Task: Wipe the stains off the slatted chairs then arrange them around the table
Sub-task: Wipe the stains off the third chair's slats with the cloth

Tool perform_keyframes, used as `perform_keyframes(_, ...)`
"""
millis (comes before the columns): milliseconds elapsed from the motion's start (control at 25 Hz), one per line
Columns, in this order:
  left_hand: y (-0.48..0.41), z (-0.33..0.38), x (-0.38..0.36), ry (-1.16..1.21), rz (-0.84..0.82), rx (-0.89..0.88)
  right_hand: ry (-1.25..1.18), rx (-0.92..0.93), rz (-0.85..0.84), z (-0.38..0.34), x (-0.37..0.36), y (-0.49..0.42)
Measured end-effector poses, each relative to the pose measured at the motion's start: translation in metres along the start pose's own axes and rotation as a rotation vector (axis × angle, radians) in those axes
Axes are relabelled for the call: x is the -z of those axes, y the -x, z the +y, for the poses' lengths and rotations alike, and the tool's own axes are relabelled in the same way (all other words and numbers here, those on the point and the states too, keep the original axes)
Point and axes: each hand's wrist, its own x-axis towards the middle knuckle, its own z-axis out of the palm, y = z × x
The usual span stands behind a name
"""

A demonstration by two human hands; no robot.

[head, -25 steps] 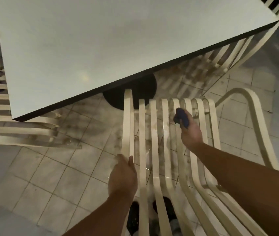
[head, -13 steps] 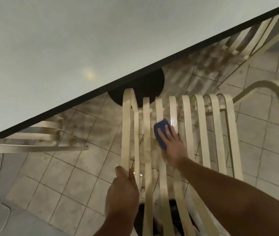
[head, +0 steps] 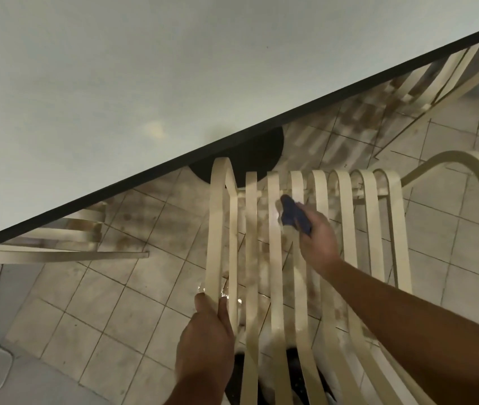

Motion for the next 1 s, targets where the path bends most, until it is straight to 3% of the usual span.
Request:
perform_keyframes(80,0.0,-0.004,-0.001,-0.003,0.0,-0.013,0.203,0.022,0.107,-0.003,-0.02,-0.054)
perform_keyframes(120,-0.001,-0.004,-0.001,-0.004,0.004,-0.023,0.317,0.053,0.075,-0.002,-0.034,-0.073)
perform_keyframes(320,-0.003,-0.003,-0.001,-0.001,0.005,-0.025,0.775,0.313,-0.352,0.014,-0.111,-0.036)
perform_keyframes(480,-0.002,-0.002,-0.001,0.014,0.021,-0.016,0.706,0.189,-0.559,0.038,-0.116,0.09)
perform_keyframes(560,-0.003,-0.004,-0.002,0.006,0.021,-0.012,0.486,0.142,-0.722,0.043,-0.104,0.142)
perform_keyframes(640,-0.004,-0.002,-0.002,0.0,0.002,0.023,0.076,-0.215,-0.874,0.016,-0.078,0.164)
perform_keyframes(720,-0.004,0.002,0.0,-0.01,-0.003,0.026,-0.018,-0.36,-0.795,-0.004,-0.052,0.156)
perform_keyframes(800,-0.004,0.003,0.001,-0.026,-0.005,0.024,0.034,-0.281,-0.635,-0.01,-0.031,0.126)
perform_keyframes(880,-0.004,0.003,0.002,-0.037,-0.016,0.035,-0.022,-0.173,-0.353,-0.004,-0.016,0.075)
perform_keyframes(1000,-0.004,0.003,0.003,-0.041,-0.018,0.006,0.426,0.016,0.033,0.016,0.003,-0.031)
